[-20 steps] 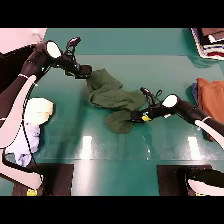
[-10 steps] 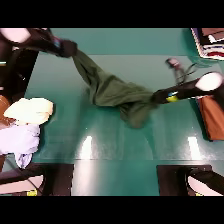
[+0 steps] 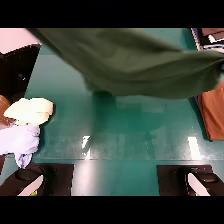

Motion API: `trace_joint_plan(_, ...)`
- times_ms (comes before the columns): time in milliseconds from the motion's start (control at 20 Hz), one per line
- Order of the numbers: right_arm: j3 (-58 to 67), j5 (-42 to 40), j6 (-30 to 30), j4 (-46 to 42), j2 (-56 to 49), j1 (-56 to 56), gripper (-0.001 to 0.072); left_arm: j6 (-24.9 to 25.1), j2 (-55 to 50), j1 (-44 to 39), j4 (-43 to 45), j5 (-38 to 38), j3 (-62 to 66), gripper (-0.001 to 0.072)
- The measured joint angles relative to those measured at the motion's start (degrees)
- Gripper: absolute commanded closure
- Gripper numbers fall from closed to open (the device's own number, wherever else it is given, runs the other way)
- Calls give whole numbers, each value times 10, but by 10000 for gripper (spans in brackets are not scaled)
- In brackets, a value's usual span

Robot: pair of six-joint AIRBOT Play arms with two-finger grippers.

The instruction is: Fold the shirts.

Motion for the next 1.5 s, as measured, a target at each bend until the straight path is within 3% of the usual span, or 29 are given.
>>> trace_joint_plan(250, 82, 55, 9, 0, 7, -39, 690, 1, 52, 0, 9, 52, 2, 681)
trace_joint_plan(400, 104, 106, 35, 1, -33, -44, 690, -3, 13, 0, 75, 56, 2, 680)
trace_joint_plan(600, 69, 145, 69, -5, -120, -11, 690, -21, -134, 6, 166, -2, 1, 679)
trace_joint_plan(850, -16, 103, 81, -7, -258, 42, 687, -50, -371, 37, 158, -56, 1, 677)
trace_joint_plan(900, -25, 85, 81, -5, -283, 48, 687, -53, -407, 42, 153, -62, 1, 636)
trace_joint_plan(950, -31, 68, 81, -1, -307, 52, 687, -55, -439, 45, 150, -66, 2, 431)
trace_joint_plan(1000, -36, 50, 79, 5, -329, 55, 665, -57, -462, 47, 148, -66, 2, 382)
trace_joint_plan(1100, -41, 19, 64, 25, -361, 59, 337, -58, -493, 52, 144, -67, 2, 382)
trace_joint_plan(1250, -45, -10, 37, 66, -383, 49, 328, -56, -504, 65, 122, -77, 3, 381)
trace_joint_plan(1500, -96, -3, -21, 147, -345, 0, 328, 15, -459, 127, -6, -185, -11, 381)
